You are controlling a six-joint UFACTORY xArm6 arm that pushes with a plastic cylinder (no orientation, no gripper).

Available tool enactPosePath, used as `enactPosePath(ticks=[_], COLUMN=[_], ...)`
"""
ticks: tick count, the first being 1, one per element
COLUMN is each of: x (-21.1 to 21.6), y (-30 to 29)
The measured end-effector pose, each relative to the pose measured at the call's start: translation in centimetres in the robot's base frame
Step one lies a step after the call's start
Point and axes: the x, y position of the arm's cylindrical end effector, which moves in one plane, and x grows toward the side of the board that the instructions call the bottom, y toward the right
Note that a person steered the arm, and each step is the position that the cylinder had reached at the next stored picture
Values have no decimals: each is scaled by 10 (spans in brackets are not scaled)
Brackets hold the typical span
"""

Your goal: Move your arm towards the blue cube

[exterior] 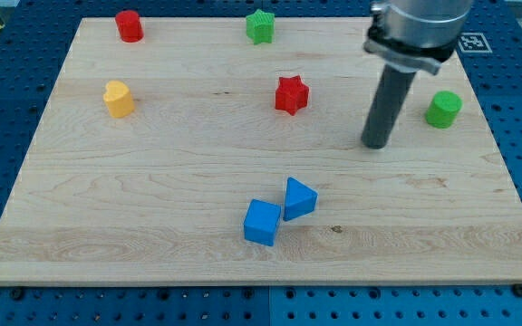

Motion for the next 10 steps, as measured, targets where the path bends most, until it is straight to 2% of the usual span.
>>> enactPosePath(ticks=[1, 4, 5, 7, 8, 9, 10], x=[7, 7, 4, 5, 28, 72, 82], y=[-31, -35, -56, -171, -215, -210, -206])
